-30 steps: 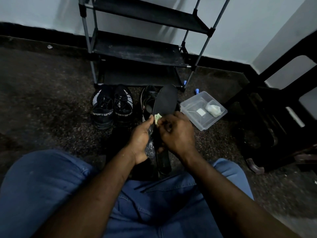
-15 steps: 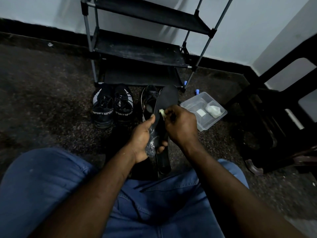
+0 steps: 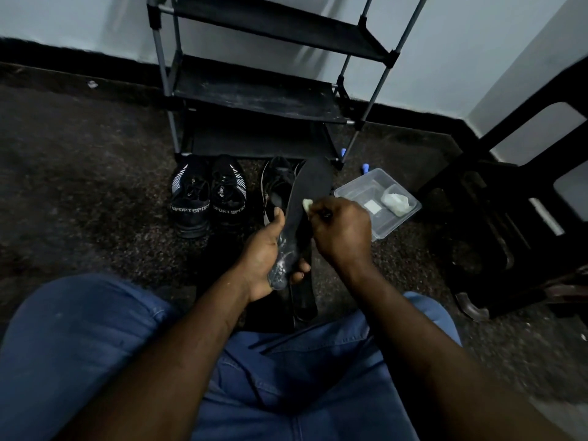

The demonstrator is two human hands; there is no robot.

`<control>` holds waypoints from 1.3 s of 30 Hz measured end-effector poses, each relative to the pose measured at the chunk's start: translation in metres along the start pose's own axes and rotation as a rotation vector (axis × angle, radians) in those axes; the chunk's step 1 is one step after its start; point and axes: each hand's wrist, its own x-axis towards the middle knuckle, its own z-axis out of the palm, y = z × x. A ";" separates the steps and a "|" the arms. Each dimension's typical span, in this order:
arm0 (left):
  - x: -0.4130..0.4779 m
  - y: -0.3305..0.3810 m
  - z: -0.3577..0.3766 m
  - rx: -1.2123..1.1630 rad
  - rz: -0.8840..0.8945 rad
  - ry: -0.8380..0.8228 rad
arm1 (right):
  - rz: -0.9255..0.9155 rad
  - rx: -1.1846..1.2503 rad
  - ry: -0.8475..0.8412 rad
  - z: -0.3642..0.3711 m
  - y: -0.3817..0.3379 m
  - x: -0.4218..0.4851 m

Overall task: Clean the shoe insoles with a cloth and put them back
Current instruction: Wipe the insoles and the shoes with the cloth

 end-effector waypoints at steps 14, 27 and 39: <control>-0.006 0.003 0.002 0.000 0.005 -0.027 | -0.008 -0.104 0.030 -0.007 0.010 -0.003; -0.012 0.006 0.005 -0.091 -0.017 -0.110 | -0.030 -0.025 0.038 -0.017 0.010 -0.004; -0.010 0.008 0.005 -0.128 -0.045 -0.120 | -0.159 -0.060 -0.041 -0.009 -0.004 -0.028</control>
